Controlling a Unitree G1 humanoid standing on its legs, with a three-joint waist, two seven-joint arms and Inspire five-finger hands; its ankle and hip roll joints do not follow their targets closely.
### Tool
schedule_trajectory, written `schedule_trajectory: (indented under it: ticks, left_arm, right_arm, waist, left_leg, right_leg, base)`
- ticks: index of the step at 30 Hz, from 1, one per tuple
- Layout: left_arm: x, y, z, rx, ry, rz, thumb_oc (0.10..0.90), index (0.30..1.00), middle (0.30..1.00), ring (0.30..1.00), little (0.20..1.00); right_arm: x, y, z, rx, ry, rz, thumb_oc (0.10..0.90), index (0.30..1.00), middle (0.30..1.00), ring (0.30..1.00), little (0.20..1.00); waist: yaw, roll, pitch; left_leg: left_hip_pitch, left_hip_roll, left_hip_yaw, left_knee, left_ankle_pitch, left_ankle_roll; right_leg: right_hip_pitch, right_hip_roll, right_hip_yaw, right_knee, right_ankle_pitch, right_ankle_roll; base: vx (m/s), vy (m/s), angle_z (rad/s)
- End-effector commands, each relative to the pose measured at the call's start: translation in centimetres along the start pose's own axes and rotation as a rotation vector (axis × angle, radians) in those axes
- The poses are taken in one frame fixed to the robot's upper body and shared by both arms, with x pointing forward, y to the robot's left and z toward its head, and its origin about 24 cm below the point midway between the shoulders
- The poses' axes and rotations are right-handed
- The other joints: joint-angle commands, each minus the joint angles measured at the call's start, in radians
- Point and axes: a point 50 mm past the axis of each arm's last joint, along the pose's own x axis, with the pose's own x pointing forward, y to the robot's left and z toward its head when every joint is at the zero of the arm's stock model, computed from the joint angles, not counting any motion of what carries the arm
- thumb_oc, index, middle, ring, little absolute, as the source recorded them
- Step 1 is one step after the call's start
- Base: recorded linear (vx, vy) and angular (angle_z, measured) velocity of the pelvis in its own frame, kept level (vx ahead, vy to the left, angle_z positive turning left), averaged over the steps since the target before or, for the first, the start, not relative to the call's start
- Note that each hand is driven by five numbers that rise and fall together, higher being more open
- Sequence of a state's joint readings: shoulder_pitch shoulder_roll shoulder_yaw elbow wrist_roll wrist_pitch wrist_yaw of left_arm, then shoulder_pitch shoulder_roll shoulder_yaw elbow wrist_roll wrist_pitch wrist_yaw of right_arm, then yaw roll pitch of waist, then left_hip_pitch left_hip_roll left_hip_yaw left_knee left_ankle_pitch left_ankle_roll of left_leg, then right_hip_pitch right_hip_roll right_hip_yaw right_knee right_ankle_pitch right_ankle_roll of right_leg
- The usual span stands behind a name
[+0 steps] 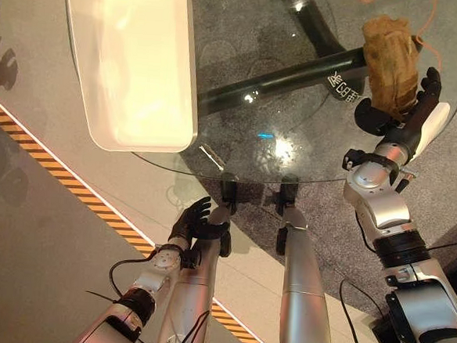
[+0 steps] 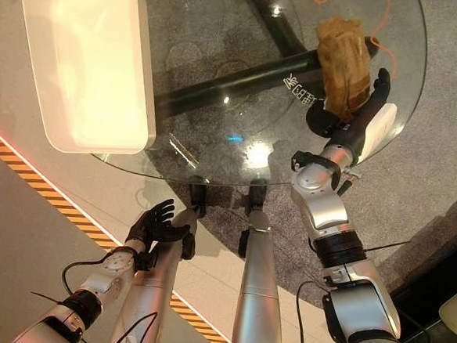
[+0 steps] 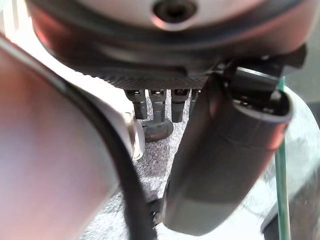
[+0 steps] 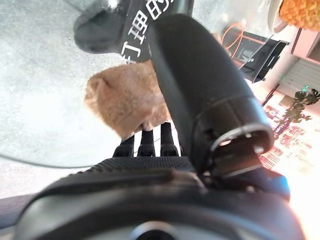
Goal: Wipe the table with a cloth and put it in the basket.
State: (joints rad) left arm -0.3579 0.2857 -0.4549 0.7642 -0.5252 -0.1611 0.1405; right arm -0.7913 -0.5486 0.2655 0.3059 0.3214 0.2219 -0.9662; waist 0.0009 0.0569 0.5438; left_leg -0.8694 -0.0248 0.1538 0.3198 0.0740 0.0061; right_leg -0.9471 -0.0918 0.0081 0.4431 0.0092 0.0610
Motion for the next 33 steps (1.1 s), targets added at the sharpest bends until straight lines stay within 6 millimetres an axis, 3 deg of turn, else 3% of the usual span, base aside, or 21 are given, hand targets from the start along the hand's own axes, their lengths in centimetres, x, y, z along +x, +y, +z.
schedule_trajectory:
  ticks: [1,18,33]
  left_arm:
    - [-1.7,-0.2,-4.1,-0.052,0.155,0.013,0.8,0.9,0.9,0.9,0.9]
    - [-1.7,-0.5,-3.7,-0.067,0.129,-0.011,0.8,0.9,0.9,0.9,0.9]
    - [-2.0,-0.7,-3.6,-0.077,0.119,-0.038,0.8,0.9,0.9,0.9,0.9]
  right_arm:
    - [1.9,-2.4,4.0,0.063,-0.147,-0.119,0.8,0.9,0.9,0.9,0.9]
    - [5.7,-4.0,2.6,-0.075,0.065,-0.306,0.8,0.9,0.9,0.9,0.9]
    - [7.5,-3.6,4.3,-0.13,0.048,-0.205,0.8,0.9,0.9,0.9,0.9]
  waist:
    - [-0.02,0.05,-0.024]
    - [0.006,0.081,-0.024]
    - [0.025,0.096,-0.024]
  left_leg:
    - [-0.032,-0.051,-0.054,0.135,-0.132,-0.003]
    - [-0.1,-0.053,-0.064,0.148,-0.124,-0.007]
    - [-0.124,-0.06,-0.079,0.157,-0.122,-0.017]
  right_leg:
    - [-0.006,0.043,-0.061,-0.011,-0.005,0.001]
    - [-0.074,0.042,-0.062,0.008,0.005,0.0]
    - [-0.097,0.041,-0.066,0.023,-0.002,-0.002]
  base:
    - [0.01,0.011,0.03]
    - [0.0,0.001,0.0]
    - [0.0,-0.001,0.01]
